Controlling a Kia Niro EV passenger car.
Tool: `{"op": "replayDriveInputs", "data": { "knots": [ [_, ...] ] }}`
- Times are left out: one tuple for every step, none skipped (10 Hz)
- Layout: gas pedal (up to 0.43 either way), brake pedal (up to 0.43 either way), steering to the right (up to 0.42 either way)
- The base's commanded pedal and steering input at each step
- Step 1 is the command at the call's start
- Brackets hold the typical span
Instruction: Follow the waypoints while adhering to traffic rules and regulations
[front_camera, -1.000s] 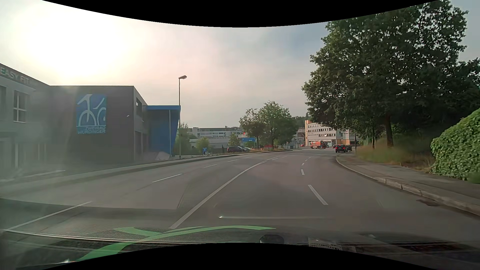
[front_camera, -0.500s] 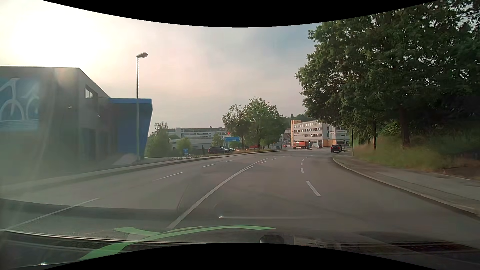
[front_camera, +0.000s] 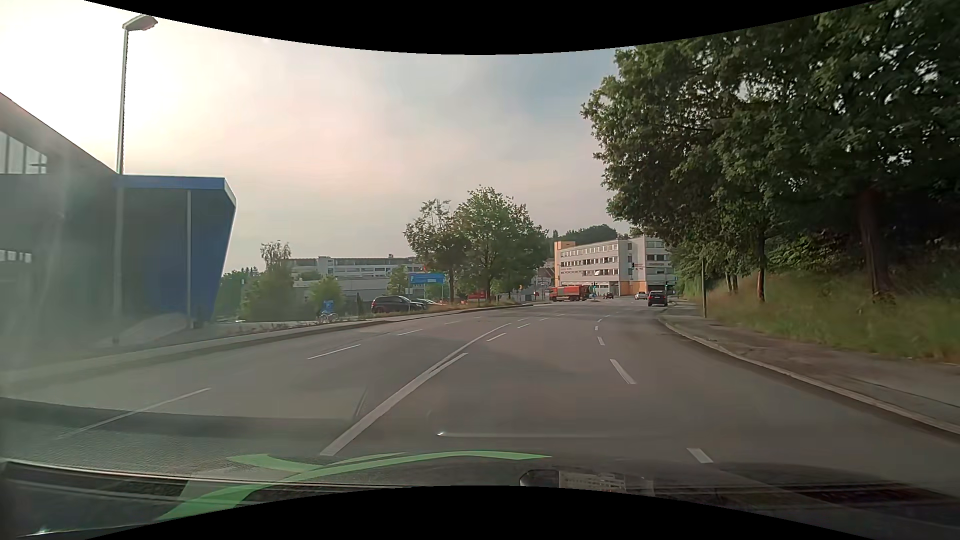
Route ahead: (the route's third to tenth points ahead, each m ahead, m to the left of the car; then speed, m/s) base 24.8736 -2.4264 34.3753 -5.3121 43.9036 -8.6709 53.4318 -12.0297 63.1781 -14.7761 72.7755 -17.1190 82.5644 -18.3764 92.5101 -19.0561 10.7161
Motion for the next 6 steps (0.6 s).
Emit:
{"op": "replayDriveInputs", "data": {
  "knots": [
    [0.118, 0.000, 0.055],
    [0.118, 0.000, 0.055],
    [0.118, 0.000, 0.055],
    [0.118, 0.000, 0.054],
    [0.118, 0.000, 0.051],
    [0.118, 0.000, 0.049]
  ]
}}
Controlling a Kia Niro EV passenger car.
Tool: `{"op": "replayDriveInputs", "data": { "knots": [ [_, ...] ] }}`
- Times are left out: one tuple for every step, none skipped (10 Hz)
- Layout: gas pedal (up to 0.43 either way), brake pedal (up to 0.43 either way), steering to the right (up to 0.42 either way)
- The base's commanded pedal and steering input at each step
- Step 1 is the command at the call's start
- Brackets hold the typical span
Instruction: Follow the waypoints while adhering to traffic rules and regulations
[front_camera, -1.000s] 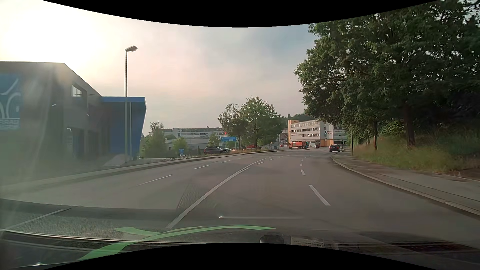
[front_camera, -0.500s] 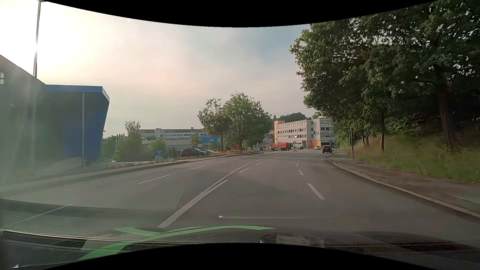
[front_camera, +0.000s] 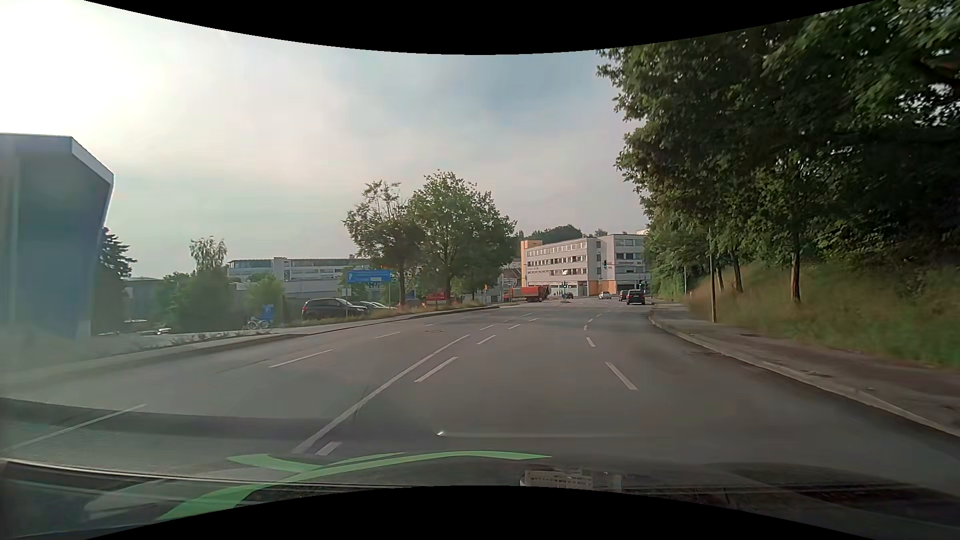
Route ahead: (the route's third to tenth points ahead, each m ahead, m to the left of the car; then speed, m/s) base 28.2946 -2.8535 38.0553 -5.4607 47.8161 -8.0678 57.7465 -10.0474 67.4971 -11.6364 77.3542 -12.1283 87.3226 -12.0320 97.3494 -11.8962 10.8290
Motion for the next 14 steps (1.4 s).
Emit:
{"op": "replayDriveInputs", "data": {
  "knots": [
    [0.118, 0.000, 0.049],
    [0.118, 0.000, 0.046],
    [0.118, 0.000, 0.043],
    [0.118, 0.000, 0.041],
    [0.098, 0.000, 0.039],
    [0.098, 0.000, 0.036],
    [0.087, 0.000, 0.036],
    [0.087, 0.000, 0.036],
    [0.087, 0.000, 0.036],
    [0.087, 0.000, 0.036],
    [0.087, 0.000, 0.036],
    [0.087, 0.000, 0.036],
    [0.087, 0.000, 0.036],
    [0.087, 0.000, 0.036]
  ]
}}
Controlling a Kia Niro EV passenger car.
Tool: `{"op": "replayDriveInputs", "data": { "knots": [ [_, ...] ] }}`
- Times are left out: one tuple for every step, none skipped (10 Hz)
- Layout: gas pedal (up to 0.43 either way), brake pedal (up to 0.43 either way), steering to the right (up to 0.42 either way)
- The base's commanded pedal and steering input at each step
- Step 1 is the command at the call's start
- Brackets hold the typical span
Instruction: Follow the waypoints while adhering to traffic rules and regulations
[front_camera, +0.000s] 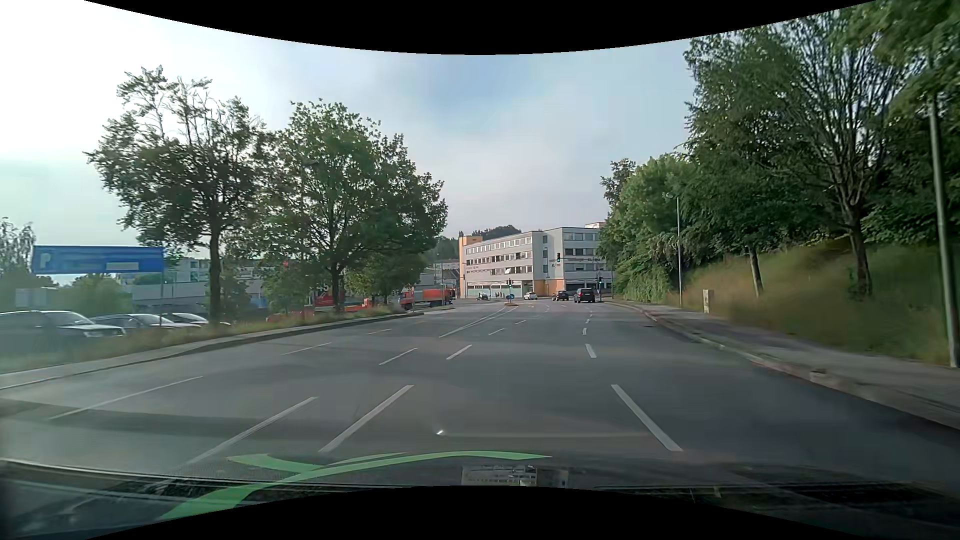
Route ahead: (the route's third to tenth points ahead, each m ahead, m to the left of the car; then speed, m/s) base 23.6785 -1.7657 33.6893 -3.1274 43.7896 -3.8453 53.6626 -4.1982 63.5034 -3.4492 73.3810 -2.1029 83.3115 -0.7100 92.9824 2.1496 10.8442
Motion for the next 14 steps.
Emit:
{"op": "replayDriveInputs", "data": {
  "knots": [
    [0.087, 0.000, 0.036],
    [0.087, 0.000, 0.037],
    [0.087, 0.000, 0.038],
    [0.087, 0.000, 0.040],
    [0.087, 0.000, 0.040],
    [0.087, 0.000, 0.041],
    [0.087, 0.000, 0.042],
    [0.087, 0.000, 0.043],
    [0.087, 0.000, 0.043],
    [0.087, 0.000, 0.043],
    [0.087, 0.000, 0.043],
    [0.087, 0.000, 0.043],
    [0.087, 0.000, 0.041],
    [0.087, 0.000, 0.040]
  ]
}}
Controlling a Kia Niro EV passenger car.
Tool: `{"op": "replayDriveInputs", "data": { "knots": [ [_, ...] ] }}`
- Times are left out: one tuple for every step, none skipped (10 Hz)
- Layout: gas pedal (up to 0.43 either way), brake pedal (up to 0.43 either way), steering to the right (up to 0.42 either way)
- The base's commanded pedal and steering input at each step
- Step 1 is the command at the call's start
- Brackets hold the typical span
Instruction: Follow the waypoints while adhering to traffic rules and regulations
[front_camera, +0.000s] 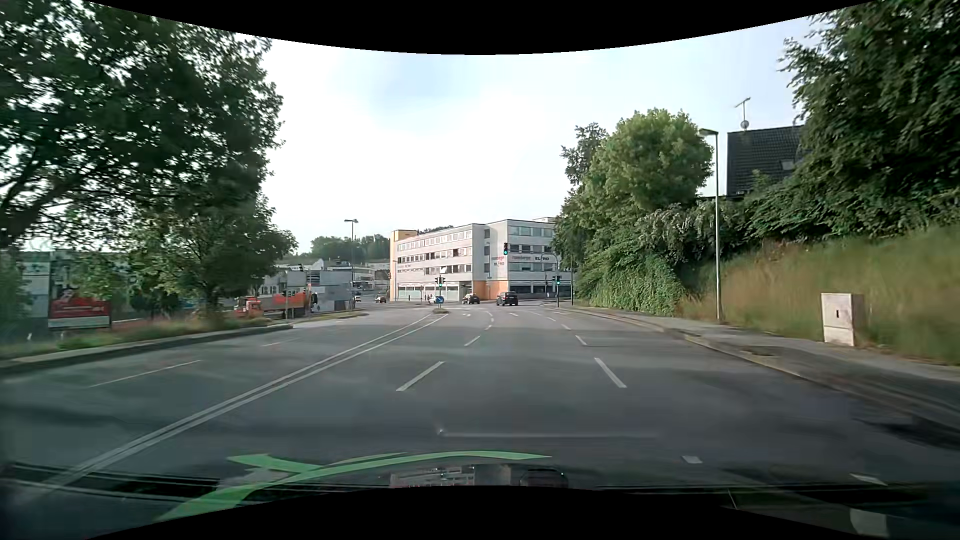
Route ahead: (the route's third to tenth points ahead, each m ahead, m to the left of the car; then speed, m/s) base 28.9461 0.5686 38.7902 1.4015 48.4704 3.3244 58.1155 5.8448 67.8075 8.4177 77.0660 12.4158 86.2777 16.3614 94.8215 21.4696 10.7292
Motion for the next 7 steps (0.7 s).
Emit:
{"op": "replayDriveInputs", "data": {
  "knots": [
    [0.087, 0.000, 0.037],
    [0.087, 0.000, 0.034],
    [0.087, 0.000, 0.031],
    [0.087, 0.000, 0.028],
    [0.087, 0.000, 0.023],
    [0.087, 0.000, 0.016],
    [0.087, 0.000, 0.011]
  ]
}}
